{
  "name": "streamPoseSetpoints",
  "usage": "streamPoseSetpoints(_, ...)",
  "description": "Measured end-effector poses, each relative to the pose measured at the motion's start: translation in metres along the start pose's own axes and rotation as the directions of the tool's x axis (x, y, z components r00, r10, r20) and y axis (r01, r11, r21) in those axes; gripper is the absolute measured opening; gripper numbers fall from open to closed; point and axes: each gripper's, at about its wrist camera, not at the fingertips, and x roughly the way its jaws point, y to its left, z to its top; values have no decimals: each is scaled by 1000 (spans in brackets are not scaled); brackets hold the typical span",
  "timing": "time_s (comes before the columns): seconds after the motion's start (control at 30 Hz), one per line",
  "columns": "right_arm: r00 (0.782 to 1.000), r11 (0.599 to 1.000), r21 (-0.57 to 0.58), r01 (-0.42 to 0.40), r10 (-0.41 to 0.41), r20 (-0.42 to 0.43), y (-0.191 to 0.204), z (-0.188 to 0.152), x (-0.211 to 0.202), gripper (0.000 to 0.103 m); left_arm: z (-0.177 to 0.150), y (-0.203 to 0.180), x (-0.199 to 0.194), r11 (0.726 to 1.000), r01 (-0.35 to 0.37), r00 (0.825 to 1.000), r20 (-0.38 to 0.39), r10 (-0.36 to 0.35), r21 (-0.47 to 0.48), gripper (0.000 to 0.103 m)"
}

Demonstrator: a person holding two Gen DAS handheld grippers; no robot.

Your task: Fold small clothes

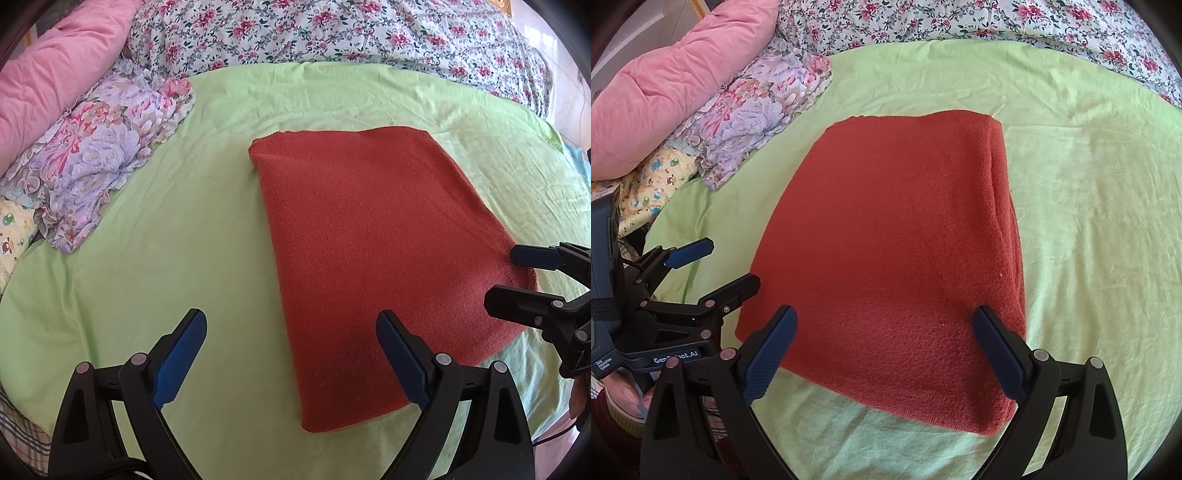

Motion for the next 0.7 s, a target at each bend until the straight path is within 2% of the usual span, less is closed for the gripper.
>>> streamPoseSetpoints(0.7,1000,1000,2,-4,4,3,1,0,-2,96,2,-2,-2,1000,-1,1000,7,1,-1,93)
